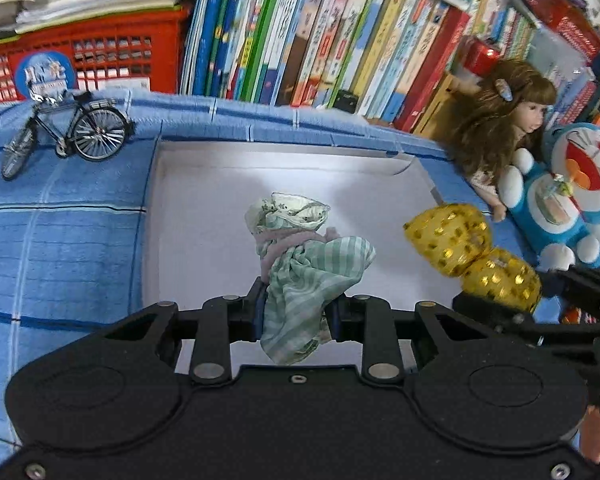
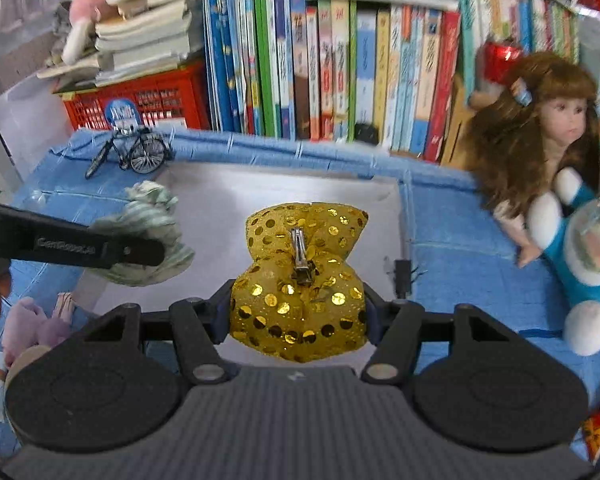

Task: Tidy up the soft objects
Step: 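Carry the cloth with the left gripper into the white tray while the right gripper places the bow beside it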

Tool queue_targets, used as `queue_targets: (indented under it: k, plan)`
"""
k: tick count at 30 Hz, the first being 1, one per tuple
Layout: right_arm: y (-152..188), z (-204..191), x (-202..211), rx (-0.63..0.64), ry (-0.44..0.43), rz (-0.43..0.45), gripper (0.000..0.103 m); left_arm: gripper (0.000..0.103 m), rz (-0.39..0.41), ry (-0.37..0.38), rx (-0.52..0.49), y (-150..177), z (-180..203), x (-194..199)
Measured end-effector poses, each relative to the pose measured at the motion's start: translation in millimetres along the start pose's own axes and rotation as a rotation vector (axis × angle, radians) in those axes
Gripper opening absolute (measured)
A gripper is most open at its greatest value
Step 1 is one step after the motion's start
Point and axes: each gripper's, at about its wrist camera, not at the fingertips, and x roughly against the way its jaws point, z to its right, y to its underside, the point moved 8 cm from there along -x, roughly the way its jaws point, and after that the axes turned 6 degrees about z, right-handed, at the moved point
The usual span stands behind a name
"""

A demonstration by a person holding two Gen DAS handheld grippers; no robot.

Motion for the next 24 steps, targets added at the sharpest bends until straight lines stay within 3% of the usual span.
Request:
queue_targets:
  k: [15, 24]
  plan:
    - [7, -3, -57, 0.008, 0.014, -0.164, 0.070, 0.031, -0.124, 0.002, 0.008, 2, 5, -56]
    - [5, -2, -59, -0.004, 0.023, -0.161, 0.086, 0.060, -0.094, -0.029, 0.006, -1, 1, -50]
